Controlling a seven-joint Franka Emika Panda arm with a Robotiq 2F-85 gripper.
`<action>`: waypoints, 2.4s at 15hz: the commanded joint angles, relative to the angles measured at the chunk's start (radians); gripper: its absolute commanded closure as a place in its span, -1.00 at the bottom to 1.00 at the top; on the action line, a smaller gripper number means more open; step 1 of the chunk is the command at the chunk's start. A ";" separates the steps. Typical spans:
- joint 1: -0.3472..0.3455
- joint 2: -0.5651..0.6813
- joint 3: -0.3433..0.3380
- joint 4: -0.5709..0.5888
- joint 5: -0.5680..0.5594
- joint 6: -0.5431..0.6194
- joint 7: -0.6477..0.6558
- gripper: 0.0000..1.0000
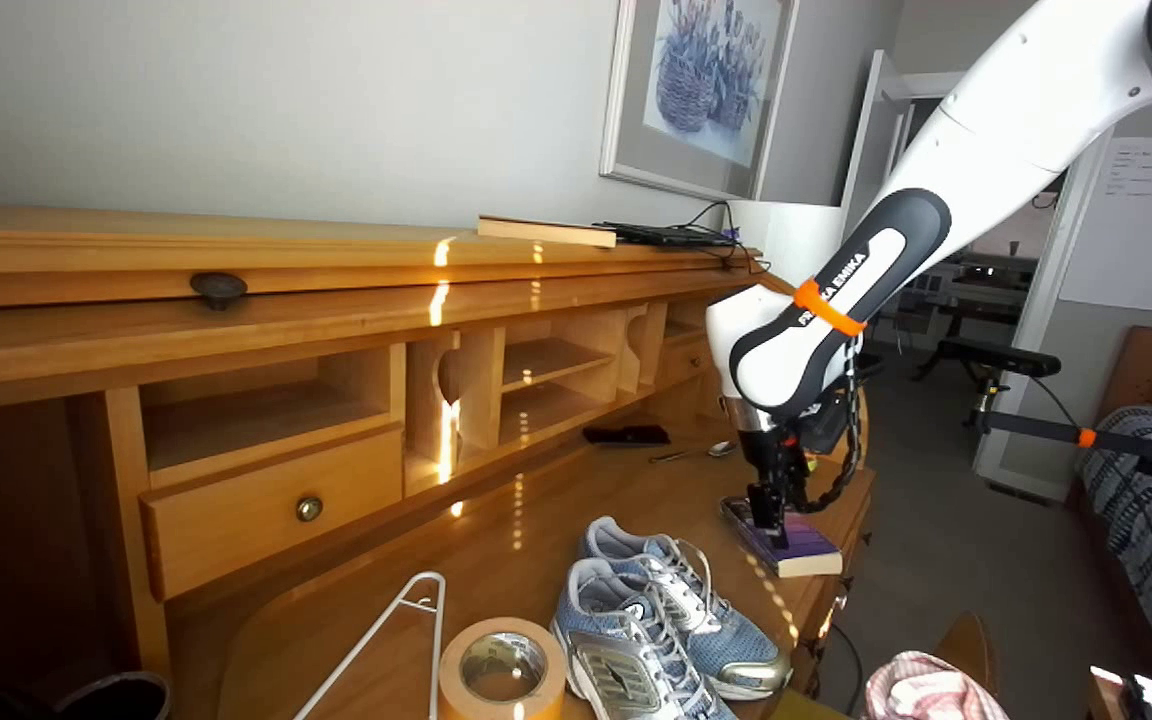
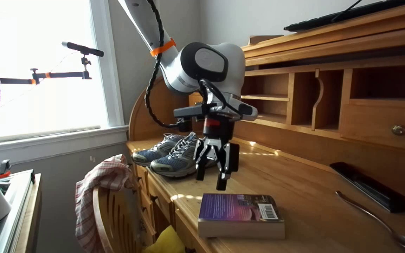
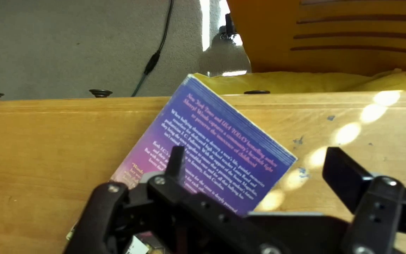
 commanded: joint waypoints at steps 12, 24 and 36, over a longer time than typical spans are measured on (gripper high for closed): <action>-0.158 -0.175 0.002 -0.161 0.094 -0.027 -0.381 -1.00; -0.125 -0.111 -0.012 -0.163 0.135 0.153 -0.125 -1.00; 0.031 -0.010 -0.064 -0.096 -0.070 0.182 0.222 -1.00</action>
